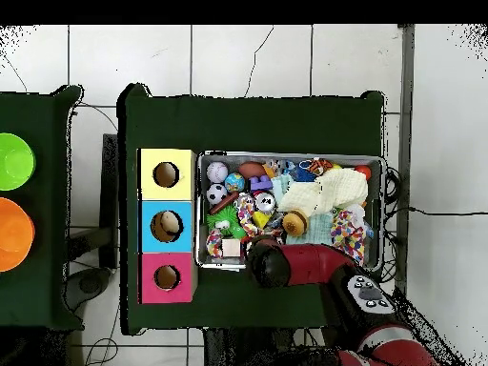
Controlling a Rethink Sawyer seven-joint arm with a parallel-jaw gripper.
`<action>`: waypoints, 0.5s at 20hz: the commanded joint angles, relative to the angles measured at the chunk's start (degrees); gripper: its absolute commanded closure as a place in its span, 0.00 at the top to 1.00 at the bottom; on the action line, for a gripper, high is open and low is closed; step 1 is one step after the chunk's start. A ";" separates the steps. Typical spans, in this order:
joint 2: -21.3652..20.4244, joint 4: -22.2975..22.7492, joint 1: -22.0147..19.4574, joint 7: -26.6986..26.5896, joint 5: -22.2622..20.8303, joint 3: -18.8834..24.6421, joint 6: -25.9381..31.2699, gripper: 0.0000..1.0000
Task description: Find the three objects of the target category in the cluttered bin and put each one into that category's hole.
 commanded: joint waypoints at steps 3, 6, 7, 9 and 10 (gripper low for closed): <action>6.11 -10.14 2.72 3.05 -3.03 3.84 -4.28 1.00; 6.25 -9.88 3.70 4.01 -3.31 3.19 -5.17 1.00; 6.25 -9.92 4.06 4.40 -3.16 2.94 -5.16 1.00; 6.17 -9.77 4.49 5.05 -2.99 2.50 -5.30 1.00; 6.12 -9.90 4.55 5.05 -2.84 2.60 -5.16 1.00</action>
